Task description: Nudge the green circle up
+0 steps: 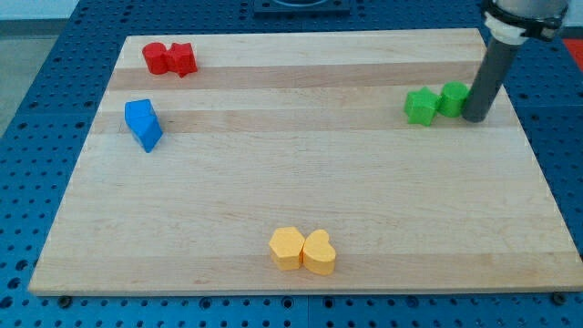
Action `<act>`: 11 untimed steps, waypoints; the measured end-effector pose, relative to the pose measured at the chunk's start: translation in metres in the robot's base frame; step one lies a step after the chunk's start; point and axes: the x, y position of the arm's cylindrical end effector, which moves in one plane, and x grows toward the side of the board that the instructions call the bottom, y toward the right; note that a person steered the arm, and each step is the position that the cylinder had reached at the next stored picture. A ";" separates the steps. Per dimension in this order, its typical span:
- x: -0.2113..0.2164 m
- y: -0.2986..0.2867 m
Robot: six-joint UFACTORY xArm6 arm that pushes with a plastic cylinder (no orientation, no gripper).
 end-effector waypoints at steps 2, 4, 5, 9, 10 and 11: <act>-0.025 -0.056; -0.016 -0.067; 0.038 -0.011; -0.031 -0.042; -0.047 -0.075; -0.063 -0.102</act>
